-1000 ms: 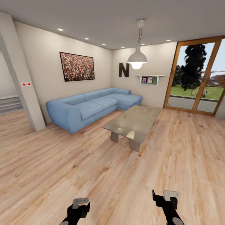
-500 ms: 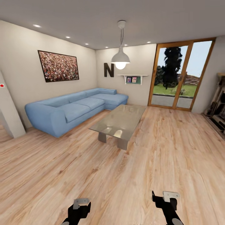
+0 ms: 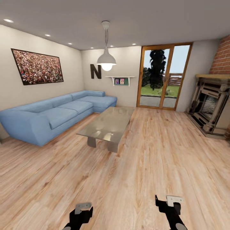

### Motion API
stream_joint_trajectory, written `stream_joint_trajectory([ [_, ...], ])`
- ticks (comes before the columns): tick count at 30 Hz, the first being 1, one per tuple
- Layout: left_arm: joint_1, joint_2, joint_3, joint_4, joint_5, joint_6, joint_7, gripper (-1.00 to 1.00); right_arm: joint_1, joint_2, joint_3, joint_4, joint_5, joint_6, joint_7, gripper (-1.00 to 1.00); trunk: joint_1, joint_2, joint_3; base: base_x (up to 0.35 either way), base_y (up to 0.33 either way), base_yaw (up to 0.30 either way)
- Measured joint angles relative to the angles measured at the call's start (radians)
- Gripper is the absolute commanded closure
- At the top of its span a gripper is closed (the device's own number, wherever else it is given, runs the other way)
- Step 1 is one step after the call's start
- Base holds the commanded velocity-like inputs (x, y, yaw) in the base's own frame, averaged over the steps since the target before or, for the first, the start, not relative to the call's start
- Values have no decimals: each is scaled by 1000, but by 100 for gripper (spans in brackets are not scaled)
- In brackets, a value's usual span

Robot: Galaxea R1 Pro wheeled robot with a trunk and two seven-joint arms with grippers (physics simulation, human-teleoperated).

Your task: In the kitchen, take the popcorn bag from the countertop, put it into the microwave, and heat it until the popcorn is cooked so the cooked popcorn ends up inside the bag.

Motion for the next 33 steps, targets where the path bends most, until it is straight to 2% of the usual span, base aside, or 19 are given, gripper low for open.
stream_joint_trajectory([
  [33, 0, 0, 1, 0, 1, 1, 0, -100, 1, 0, 1, 0, 0, -1, 0, -100, 0, 0, 0, 0, 0, -300],
])
